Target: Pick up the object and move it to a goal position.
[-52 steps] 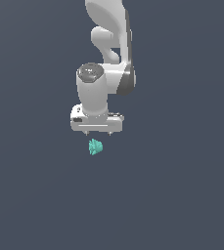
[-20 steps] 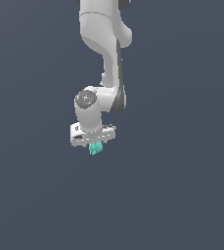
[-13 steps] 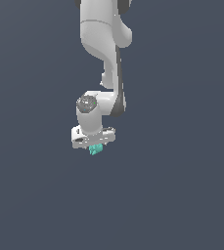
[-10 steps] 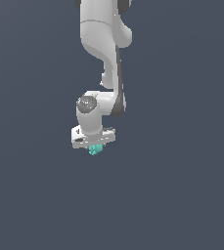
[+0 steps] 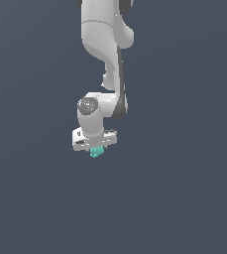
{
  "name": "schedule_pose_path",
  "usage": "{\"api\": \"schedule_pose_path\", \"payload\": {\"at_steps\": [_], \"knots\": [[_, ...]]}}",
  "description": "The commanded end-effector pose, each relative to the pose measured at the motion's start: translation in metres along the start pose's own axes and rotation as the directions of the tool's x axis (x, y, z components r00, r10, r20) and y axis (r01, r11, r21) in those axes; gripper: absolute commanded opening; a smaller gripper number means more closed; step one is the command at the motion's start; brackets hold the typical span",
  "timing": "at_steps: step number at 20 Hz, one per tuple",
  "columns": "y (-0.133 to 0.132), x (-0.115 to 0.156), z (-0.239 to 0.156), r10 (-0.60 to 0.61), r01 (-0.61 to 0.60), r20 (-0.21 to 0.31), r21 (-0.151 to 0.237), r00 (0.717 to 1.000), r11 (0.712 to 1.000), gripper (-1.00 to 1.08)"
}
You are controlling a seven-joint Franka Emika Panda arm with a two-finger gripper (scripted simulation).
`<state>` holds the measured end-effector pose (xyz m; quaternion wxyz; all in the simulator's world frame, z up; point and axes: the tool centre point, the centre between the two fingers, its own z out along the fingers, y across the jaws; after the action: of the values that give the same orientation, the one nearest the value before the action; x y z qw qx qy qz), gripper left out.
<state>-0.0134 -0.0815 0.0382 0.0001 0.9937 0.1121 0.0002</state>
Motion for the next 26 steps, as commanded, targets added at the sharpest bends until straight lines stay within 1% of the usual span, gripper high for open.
{"api": "schedule_pose_path", "payload": {"at_steps": [1,6,11,26], "knots": [[0.001,0.001,-0.002,0.000,0.000,0.000,0.000,1.000,1.000,-1.00],[0.004,0.006,-0.017,0.000,0.000,0.000,0.000,1.000,1.000,-1.00],[0.011,0.017,-0.044,0.000,0.000,0.000,0.000,1.000,1.000,-1.00],[0.043,0.066,-0.163,0.000,0.000,0.000,0.000,1.000,1.000,-1.00]]}}
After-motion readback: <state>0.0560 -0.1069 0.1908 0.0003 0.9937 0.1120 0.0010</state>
